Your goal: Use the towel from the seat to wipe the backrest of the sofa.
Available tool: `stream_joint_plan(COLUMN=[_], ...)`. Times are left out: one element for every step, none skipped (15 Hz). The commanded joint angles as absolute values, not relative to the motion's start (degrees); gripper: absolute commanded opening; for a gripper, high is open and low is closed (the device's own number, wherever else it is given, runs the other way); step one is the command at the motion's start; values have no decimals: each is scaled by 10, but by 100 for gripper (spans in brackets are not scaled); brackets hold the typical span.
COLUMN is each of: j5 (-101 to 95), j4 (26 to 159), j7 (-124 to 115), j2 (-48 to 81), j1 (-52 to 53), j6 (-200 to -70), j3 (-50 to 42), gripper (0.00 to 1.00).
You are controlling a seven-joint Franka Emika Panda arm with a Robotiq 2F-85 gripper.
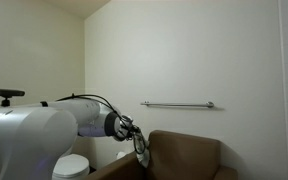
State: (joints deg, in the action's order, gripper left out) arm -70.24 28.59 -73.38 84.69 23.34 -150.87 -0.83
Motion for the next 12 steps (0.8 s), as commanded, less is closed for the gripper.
stream_joint_plan(j5=[-699, -701, -703, -703, -703, -703, -705, -706, -708, -710, -712, -713], j4=[302, 303, 302, 302, 300, 297, 295, 293, 291, 290, 289, 289], j7=[-692, -689, -689, -687, -686, -683, -685, -687, -689, -691, -692, -693], j2=[848, 850, 852, 854, 855, 855, 855, 855, 855, 854, 854, 854], j1=[187, 175, 161, 147, 135, 128, 126, 125, 125, 125, 126, 125], j6=[-1499, -1491, -1482, -1474, -1473, -1470, -1467, -1462, -1457, -1449, -1442, -1437], j3=[-19, -27, -35, -43, -49, -50, -54, -56, -60, -66, -71, -76], gripper=[6, 6, 6, 6, 6, 6, 6, 6, 6, 6, 6, 6])
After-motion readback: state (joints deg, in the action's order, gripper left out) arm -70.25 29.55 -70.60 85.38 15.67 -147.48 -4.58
